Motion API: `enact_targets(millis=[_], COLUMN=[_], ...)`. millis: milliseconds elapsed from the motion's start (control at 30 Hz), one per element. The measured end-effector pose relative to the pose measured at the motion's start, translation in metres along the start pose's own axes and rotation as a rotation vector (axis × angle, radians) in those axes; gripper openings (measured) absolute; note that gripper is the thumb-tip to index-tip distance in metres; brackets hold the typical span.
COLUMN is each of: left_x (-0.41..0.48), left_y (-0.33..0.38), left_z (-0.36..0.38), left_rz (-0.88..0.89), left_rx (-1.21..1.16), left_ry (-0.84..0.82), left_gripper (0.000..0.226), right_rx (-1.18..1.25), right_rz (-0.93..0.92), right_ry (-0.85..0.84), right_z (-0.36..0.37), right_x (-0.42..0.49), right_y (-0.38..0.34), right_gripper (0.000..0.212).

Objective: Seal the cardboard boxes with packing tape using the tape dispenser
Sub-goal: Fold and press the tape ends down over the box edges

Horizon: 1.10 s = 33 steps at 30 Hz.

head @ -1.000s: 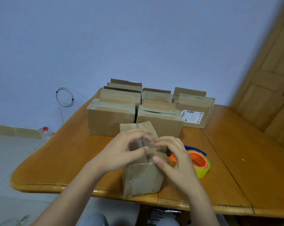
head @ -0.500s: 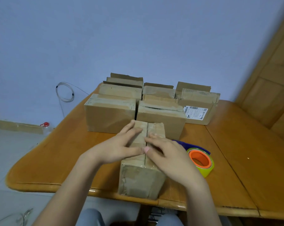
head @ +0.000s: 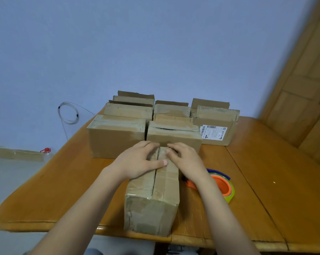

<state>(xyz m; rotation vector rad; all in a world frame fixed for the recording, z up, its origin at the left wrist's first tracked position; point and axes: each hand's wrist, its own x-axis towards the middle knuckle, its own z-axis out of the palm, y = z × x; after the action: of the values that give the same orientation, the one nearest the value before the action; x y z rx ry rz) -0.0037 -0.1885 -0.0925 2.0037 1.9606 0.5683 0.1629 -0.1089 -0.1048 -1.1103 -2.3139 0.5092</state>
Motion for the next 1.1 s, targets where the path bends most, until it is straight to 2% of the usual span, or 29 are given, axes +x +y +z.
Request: enact_targets(millis=[133,433,600,733,833,1000,1100], left_x=[-0.002,0.000,-0.001,-0.006,-0.011,-0.019,-0.022], left_y=[0.004,0.002,0.003,0.008,0.014,0.025,0.021], left_z=[0.001,0.003,-0.001,-0.006,-0.010,-0.005,0.004], left_rz=[-0.006,-0.013,0.010,0.081,0.171,0.286,0.237], left_rx=[0.049,0.085,0.133,0.226,0.250,0.217,0.219], left_ry=[0.040,0.038,-0.024,0.047,0.066,-0.053,-0.153], left_gripper=[0.076,0.073,0.080,0.073,0.062,0.060,0.063], right_rx=[-0.045,0.031,0.078,0.254,0.204,-0.122,-0.273], right_rz=[-0.005,-0.027,-0.063,-0.026,0.062,0.112,0.177], right_ry=[0.040,0.093,0.047,0.251,0.368,0.184,0.045], right_z=[0.003,0.006,0.002,-0.015,-0.032,-0.046,-0.049], right_x=[0.002,0.003,-0.003,-0.020,-0.032,-0.051,-0.059], right_y=[0.000,0.001,0.004,0.017,0.044,0.094,0.118], right_gripper=[0.037,0.022,0.029,0.028,0.026,0.026,0.045])
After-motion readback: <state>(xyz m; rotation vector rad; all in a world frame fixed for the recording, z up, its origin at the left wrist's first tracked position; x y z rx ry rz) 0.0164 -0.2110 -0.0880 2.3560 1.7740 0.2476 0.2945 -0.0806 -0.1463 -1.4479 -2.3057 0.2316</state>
